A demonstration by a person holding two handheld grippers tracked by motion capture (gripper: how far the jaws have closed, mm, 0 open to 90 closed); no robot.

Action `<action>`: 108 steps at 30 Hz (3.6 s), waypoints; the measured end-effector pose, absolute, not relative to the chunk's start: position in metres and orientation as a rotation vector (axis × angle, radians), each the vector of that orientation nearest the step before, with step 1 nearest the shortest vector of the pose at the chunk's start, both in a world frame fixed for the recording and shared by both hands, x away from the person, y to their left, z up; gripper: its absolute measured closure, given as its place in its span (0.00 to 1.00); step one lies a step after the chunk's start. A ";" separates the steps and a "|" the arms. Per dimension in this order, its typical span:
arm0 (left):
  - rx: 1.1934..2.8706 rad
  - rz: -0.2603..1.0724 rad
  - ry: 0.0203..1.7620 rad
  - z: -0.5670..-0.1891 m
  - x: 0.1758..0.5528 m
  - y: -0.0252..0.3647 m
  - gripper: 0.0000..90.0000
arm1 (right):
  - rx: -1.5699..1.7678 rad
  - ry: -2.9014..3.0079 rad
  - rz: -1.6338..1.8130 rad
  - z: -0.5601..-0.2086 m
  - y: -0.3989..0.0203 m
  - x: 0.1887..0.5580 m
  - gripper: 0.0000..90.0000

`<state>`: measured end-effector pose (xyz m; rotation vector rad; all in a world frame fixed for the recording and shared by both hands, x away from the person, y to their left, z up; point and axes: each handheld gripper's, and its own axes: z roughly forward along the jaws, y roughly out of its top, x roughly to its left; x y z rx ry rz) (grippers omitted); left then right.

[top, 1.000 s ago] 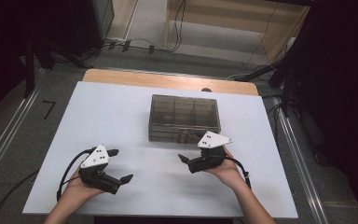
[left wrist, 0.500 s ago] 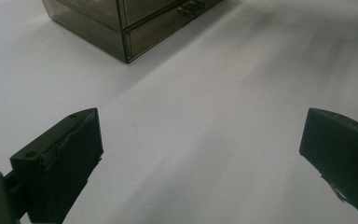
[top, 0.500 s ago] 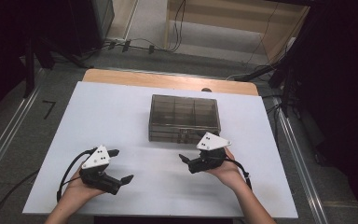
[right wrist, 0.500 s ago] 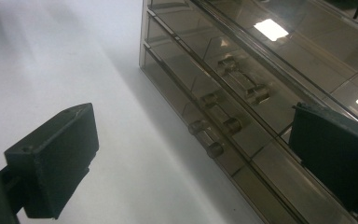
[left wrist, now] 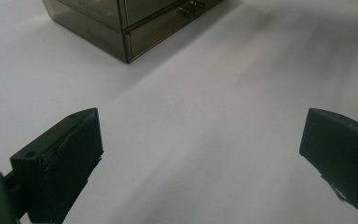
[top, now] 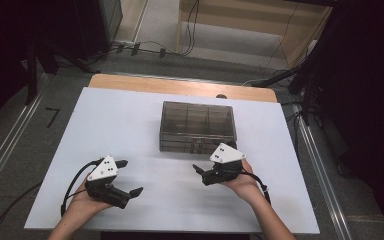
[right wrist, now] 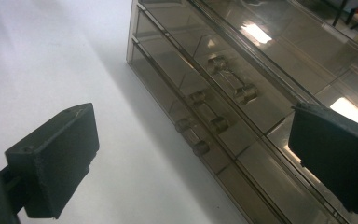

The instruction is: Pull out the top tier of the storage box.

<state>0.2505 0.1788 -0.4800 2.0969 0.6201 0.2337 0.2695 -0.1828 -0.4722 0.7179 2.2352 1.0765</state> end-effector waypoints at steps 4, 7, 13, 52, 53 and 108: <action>2.097 0.234 0.618 -0.480 0.250 0.179 0.00 | 0.709 2.228 1.056 -0.473 -0.182 0.269 0.00; 2.099 0.233 0.616 -0.480 0.250 0.179 0.00 | 0.696 2.224 1.043 -0.473 -0.181 0.268 0.00; 2.099 0.234 0.615 -0.480 0.250 0.179 0.00 | 0.675 2.215 1.008 -0.475 -0.179 0.267 0.00; 2.093 0.225 0.616 -0.480 0.250 0.179 0.00 | 0.541 2.122 0.837 -0.480 -0.172 0.261 0.03; 2.092 0.225 0.616 -0.480 0.250 0.179 0.00 | 0.537 2.117 0.827 -0.480 -0.171 0.261 0.03; 2.091 0.227 0.615 -0.479 0.249 0.179 0.00 | 0.307 1.972 0.516 -0.491 -0.158 0.253 0.03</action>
